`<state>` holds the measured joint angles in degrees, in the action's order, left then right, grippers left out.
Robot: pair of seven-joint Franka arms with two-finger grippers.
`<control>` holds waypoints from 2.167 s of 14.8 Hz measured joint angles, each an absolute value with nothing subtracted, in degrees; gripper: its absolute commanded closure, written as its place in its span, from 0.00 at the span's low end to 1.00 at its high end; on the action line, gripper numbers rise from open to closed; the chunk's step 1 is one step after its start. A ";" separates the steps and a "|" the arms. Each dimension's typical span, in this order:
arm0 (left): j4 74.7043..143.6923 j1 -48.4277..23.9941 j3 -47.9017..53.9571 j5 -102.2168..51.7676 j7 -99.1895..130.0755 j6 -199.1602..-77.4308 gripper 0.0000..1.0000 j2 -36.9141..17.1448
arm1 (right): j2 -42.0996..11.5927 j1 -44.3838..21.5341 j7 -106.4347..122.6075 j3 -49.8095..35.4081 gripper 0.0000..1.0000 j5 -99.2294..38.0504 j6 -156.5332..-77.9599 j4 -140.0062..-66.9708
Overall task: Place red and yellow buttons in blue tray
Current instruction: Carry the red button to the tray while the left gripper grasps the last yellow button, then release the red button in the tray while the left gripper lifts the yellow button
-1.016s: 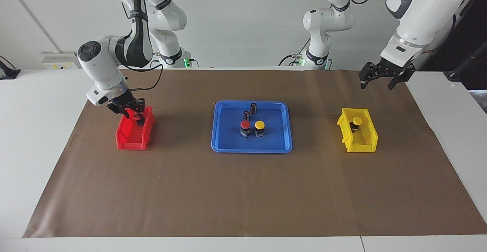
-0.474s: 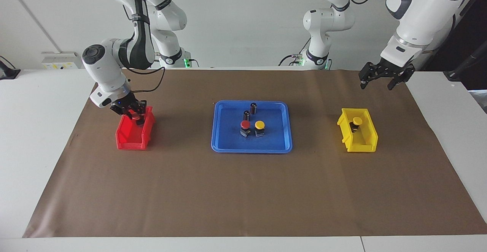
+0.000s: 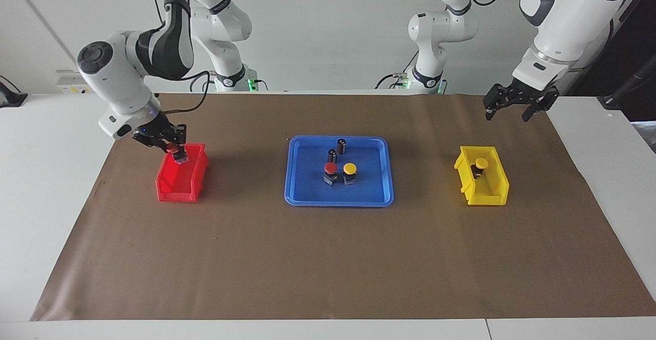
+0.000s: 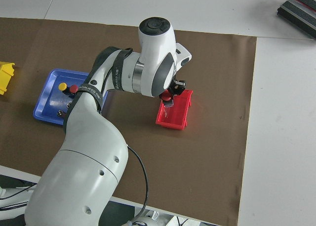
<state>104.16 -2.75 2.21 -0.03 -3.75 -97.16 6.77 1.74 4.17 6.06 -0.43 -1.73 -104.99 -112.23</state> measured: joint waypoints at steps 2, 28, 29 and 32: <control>105.73 -2.71 2.09 -0.03 -3.75 -99.01 0.00 7.05 | -0.55 -2.40 -3.40 -0.59 0.84 -1.88 -104.36 -107.44; 131.24 0.58 1.43 -0.12 -4.25 -130.76 0.32 2.26 | -11.42 -27.44 -36.60 -0.91 0.00 -1.97 -132.30 -115.89; 131.24 0.88 1.43 -0.12 -4.43 -130.77 0.35 2.21 | -11.27 -27.25 -36.60 -0.64 0.00 -1.92 -130.40 -114.32; 131.29 1.17 1.47 -0.12 -4.61 -130.79 0.80 2.04 | -10.20 -23.70 -36.30 0.00 0.00 0.19 -120.02 -106.58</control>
